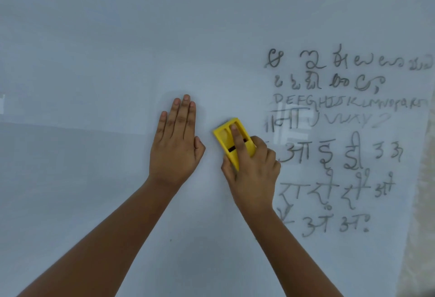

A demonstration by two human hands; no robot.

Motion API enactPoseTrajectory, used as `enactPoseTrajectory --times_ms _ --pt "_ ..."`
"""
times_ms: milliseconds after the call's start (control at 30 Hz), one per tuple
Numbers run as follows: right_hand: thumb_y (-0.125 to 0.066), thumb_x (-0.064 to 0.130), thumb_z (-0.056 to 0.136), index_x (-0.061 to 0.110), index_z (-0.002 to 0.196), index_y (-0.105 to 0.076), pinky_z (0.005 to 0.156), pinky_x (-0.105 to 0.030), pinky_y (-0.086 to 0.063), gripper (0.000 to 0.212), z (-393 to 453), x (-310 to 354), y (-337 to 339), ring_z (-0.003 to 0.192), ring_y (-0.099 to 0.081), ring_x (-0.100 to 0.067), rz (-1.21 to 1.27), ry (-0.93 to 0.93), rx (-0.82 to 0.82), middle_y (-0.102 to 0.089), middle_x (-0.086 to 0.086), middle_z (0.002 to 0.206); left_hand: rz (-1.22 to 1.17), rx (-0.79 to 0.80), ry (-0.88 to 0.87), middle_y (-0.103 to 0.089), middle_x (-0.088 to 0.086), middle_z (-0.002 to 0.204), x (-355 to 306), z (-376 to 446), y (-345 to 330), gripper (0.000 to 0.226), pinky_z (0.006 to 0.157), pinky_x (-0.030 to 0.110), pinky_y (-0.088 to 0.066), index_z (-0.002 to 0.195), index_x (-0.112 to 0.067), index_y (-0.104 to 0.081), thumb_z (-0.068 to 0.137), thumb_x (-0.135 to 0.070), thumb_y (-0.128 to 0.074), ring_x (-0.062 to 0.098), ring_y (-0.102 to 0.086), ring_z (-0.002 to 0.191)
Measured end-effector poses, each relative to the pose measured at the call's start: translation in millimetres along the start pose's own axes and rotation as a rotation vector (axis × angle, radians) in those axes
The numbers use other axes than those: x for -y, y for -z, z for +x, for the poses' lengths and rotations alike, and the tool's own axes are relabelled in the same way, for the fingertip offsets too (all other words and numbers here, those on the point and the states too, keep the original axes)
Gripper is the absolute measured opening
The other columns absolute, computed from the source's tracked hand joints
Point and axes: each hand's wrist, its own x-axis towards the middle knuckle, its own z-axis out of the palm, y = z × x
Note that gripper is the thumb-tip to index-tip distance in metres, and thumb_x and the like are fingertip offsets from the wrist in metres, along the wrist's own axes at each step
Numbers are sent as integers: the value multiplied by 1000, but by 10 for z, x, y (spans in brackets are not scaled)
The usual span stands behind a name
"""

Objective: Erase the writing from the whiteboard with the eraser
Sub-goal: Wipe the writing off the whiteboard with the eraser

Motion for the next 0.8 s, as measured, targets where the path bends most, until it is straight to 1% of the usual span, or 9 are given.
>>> enactPoseTrajectory --times_ms 167,233,300,400,533,600,700,733,800 --pt "-58 40 83 29 139 -36 67 -45 -44 61 243 -220 59 85 -52 -37 6 -192 -79 -55 -19 115 -1 1 -7 -30 19 150 6 -5 -24 60 115 43 -17 143 4 -30 87 -17 -33 30 -24 140" --pt "-58 40 83 29 139 -34 67 -45 -44 62 254 -158 43 86 -52 -36 23 -205 -74 -55 -19 116 1 -2 -9 -30 19 150 18 -8 -33 59 115 43 -18 143 4 -30 87 -17 -32 30 -24 140" --pt "-60 40 82 30 139 -34 66 -44 -45 63 146 -146 25 85 -52 -34 25 -171 -55 -55 -18 115 2 -11 -9 -30 19 150 23 -11 -39 59 114 44 -18 143 4 -30 88 -17 -31 30 -24 139" --pt "-63 38 81 29 138 -37 64 -43 -45 64 -10 -305 52 82 -53 -34 12 -154 -30 -56 -18 112 1 -7 -9 -29 19 150 1 -17 -32 59 114 44 -19 143 4 -29 88 -17 -31 31 -24 140" --pt "-61 38 81 27 139 -35 66 -44 -45 64 75 -381 46 87 -52 -36 22 -251 -66 -54 -20 114 0 -10 -8 -28 19 150 13 -13 -31 59 114 45 -19 143 4 -27 88 -18 -30 30 -24 140" --pt "-57 40 82 28 140 -33 65 -41 -45 63 -1 -263 3 83 -52 -33 -10 -208 -55 -55 -18 113 -5 -6 -6 -28 20 150 18 -18 -36 60 114 46 -19 143 4 -28 88 -18 -30 31 -24 140" --pt "-46 45 84 31 139 -32 63 -39 -43 58 -308 -183 -38 80 -52 -30 -47 -80 44 -57 -13 111 0 -1 -4 -29 20 150 10 -11 -33 60 114 46 -19 143 5 -28 87 -17 -31 31 -25 139" --pt "-46 45 84 32 138 -32 63 -40 -43 57 -383 -232 -29 79 -53 -30 -43 -58 70 -58 -13 110 1 3 -3 -29 21 150 6 -14 -28 60 114 46 -19 143 5 -28 87 -17 -31 31 -24 139" --pt "-50 45 84 29 137 -34 63 -41 -45 57 -410 -387 -4 79 -55 -32 -48 -52 56 -59 -16 110 4 3 -2 -28 21 150 4 -22 -21 60 114 45 -18 143 5 -28 88 -17 -30 31 -23 140"
